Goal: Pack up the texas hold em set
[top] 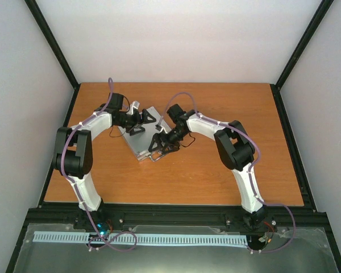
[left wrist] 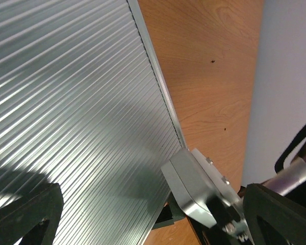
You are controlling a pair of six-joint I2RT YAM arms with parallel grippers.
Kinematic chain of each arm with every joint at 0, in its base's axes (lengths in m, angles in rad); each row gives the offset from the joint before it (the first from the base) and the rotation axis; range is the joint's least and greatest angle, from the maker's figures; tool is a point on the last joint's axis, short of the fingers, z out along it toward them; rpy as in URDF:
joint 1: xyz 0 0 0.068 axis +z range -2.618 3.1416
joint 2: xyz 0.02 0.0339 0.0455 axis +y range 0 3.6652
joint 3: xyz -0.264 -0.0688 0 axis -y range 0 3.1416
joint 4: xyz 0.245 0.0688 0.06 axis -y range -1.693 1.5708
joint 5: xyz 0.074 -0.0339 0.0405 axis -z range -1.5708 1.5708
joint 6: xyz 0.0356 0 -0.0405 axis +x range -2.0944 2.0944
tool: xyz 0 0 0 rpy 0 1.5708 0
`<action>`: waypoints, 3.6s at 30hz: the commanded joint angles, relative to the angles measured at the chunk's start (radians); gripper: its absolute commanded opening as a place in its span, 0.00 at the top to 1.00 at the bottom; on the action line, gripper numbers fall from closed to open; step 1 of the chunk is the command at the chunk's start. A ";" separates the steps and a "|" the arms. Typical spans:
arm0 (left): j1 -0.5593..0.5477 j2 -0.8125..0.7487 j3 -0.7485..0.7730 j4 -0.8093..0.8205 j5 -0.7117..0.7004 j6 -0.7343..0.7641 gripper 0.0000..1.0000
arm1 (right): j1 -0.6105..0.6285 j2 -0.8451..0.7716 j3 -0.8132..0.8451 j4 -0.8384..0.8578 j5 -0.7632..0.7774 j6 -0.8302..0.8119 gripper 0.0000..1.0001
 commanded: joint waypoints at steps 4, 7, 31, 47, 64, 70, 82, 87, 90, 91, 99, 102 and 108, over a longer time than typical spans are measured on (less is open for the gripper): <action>0.008 0.022 -0.021 -0.027 -0.015 0.014 0.00 | -0.011 0.040 0.110 0.011 -0.158 0.043 0.00; 0.009 0.021 -0.020 -0.029 -0.017 0.017 0.00 | -0.012 0.042 0.135 0.007 -0.171 0.048 0.00; 0.009 0.028 -0.027 -0.026 -0.019 0.018 0.00 | -0.015 -0.003 -0.069 -0.033 0.075 -0.021 0.00; 0.009 0.035 -0.023 -0.021 -0.022 0.014 0.00 | -0.011 0.044 -0.014 0.032 -0.035 0.033 0.00; 0.009 0.032 -0.030 -0.023 -0.022 0.019 0.00 | -0.012 -0.004 0.024 0.131 -0.009 0.142 0.00; 0.009 0.033 -0.028 -0.024 -0.020 0.020 0.00 | -0.014 -0.003 0.057 0.090 0.042 0.126 0.00; 0.009 0.042 -0.027 -0.026 -0.021 0.023 0.00 | -0.009 0.024 0.029 0.012 0.105 0.076 0.00; 0.009 0.044 -0.025 -0.024 -0.021 0.023 0.00 | 0.008 0.047 0.041 -0.024 0.151 0.041 0.00; 0.010 0.042 -0.026 -0.024 -0.020 0.023 0.00 | 0.021 0.068 0.063 -0.067 0.220 0.004 0.00; 0.011 0.041 -0.027 -0.025 -0.022 0.023 0.00 | 0.026 0.075 0.071 -0.076 0.239 -0.005 0.00; 0.011 0.043 -0.028 -0.026 -0.023 0.023 0.00 | 0.049 0.085 0.066 -0.064 0.246 -0.028 0.00; 0.011 0.044 -0.025 -0.025 -0.022 0.023 0.00 | 0.052 0.089 0.066 -0.057 0.210 -0.031 0.00; 0.010 0.046 -0.023 -0.024 -0.023 0.022 0.00 | 0.052 0.091 0.070 -0.077 0.161 -0.049 0.00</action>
